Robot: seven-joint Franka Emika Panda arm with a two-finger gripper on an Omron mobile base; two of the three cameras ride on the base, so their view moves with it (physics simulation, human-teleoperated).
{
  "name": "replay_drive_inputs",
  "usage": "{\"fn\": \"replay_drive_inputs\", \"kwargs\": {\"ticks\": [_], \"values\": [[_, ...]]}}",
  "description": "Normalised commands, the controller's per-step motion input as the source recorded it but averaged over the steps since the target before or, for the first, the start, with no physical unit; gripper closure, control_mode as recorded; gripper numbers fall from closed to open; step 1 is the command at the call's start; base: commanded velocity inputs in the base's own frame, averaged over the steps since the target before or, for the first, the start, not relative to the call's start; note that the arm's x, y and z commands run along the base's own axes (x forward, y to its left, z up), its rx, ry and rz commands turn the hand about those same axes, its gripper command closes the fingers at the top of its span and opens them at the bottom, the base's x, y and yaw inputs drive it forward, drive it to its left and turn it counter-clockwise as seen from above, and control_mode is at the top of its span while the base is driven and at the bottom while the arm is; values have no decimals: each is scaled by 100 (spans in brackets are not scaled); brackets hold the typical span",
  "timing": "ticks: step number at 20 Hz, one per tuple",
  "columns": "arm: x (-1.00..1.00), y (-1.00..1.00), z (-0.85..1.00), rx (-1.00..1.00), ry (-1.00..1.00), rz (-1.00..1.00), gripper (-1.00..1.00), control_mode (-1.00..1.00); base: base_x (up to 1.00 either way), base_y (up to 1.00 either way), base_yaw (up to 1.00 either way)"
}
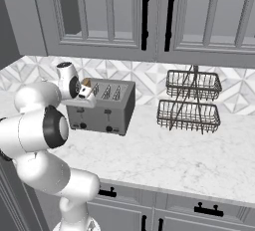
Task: Start the toaster. Once the lever pops up, take the bread to the plate on the dining counter.
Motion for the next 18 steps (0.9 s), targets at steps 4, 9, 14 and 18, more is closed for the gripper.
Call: {"fn": "replay_drive_inputs", "kwargs": {"ticks": [4,9,14,18], "values": [[5,-31,-34,0,0,-13,100,-100,0,0,0],[17,-3,-44,4,0,-8,100,-100,0,0,0],[0,0,-79,3,0,-8,100,-100,0,0,0],[0,1,-75,2,0,-2,100,-100,0,0,0]]}}
